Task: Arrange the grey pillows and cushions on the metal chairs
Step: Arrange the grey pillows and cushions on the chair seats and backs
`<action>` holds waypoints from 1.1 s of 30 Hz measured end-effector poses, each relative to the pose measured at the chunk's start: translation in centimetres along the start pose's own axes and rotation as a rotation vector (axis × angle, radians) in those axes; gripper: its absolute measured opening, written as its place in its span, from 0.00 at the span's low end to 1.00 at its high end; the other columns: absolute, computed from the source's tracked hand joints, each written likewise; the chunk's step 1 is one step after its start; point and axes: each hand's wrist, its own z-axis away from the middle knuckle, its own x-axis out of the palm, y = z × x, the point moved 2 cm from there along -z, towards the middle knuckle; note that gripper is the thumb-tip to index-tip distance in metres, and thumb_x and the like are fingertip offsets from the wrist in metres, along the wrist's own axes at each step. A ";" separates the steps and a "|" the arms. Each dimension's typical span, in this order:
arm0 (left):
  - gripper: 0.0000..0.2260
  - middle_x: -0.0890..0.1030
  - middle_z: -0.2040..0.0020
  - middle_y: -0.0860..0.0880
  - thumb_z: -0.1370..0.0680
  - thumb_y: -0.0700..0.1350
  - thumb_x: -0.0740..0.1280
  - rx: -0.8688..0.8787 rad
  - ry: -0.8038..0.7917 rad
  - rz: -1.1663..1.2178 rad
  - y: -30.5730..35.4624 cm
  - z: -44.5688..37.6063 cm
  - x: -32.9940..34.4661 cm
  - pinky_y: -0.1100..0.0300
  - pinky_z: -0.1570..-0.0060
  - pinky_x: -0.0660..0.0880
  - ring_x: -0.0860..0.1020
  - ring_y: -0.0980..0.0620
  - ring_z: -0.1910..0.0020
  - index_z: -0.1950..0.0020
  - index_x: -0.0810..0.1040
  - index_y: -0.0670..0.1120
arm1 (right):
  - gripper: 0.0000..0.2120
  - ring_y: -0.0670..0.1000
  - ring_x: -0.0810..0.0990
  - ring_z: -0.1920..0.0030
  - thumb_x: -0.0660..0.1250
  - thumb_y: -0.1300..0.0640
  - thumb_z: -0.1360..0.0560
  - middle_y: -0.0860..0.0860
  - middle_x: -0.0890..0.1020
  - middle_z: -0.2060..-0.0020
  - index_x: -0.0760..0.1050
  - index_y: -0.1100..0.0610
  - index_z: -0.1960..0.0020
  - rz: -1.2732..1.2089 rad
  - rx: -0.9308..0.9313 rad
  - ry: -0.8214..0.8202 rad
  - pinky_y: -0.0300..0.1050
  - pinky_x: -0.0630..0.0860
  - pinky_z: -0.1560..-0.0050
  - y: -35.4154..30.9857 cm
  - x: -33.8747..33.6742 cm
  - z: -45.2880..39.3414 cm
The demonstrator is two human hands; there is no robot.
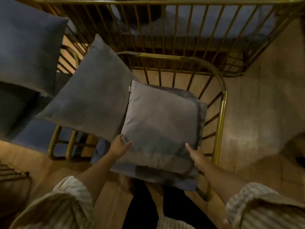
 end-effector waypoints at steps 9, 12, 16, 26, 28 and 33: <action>0.41 0.69 0.26 0.42 0.28 0.59 0.73 0.033 -0.003 0.151 2.9 -7.2 -0.2 0.47 0.33 0.70 0.70 0.40 0.29 0.22 0.61 0.44 | 0.62 0.63 0.62 0.23 0.64 0.21 0.38 0.59 0.60 0.21 0.48 0.56 0.18 -0.169 0.081 0.104 0.61 0.60 0.23 -0.2 0.2 -3.4; 0.43 0.73 0.28 0.43 0.33 0.61 0.76 0.049 0.000 0.195 3.8 -8.8 -0.6 0.48 0.36 0.73 0.74 0.41 0.32 0.25 0.64 0.44 | 0.68 0.63 0.65 0.24 0.67 0.19 0.46 0.58 0.64 0.22 0.53 0.56 0.19 -0.296 0.116 0.136 0.61 0.62 0.24 -0.3 0.4 -5.1; 0.46 0.72 0.28 0.41 0.34 0.67 0.73 0.013 0.045 0.192 5.4 -9.2 -0.2 0.44 0.34 0.71 0.72 0.38 0.32 0.26 0.63 0.43 | 0.68 0.59 0.69 0.27 0.71 0.19 0.52 0.54 0.69 0.25 0.61 0.53 0.21 -0.476 0.110 0.061 0.60 0.65 0.26 -1.6 0.5 -5.5; 0.42 0.77 0.36 0.38 0.30 0.73 0.61 0.202 0.285 -0.056 10.5 -3.7 -4.0 0.44 0.39 0.73 0.76 0.36 0.38 0.33 0.71 0.39 | 0.51 0.60 0.66 0.26 0.68 0.26 0.35 0.56 0.69 0.25 0.61 0.55 0.22 -0.539 0.045 -0.049 0.59 0.60 0.24 -2.1 -0.2 2.6; 0.41 0.78 0.36 0.38 0.30 0.73 0.62 0.242 0.320 -0.072 11.6 -2.4 -5.2 0.44 0.39 0.73 0.77 0.36 0.38 0.33 0.71 0.39 | 0.53 0.59 0.70 0.29 0.72 0.26 0.39 0.55 0.72 0.27 0.64 0.53 0.23 -0.607 0.024 -0.082 0.60 0.63 0.25 -2.2 -0.6 4.5; 0.39 0.77 0.34 0.41 0.29 0.72 0.62 0.334 0.398 -0.017 14.1 1.7 -8.1 0.45 0.40 0.73 0.77 0.38 0.37 0.32 0.70 0.42 | 0.49 0.56 0.73 0.32 0.75 0.29 0.40 0.51 0.76 0.31 0.69 0.50 0.26 -0.663 -0.067 -0.120 0.60 0.64 0.26 -5.0 -3.0 7.6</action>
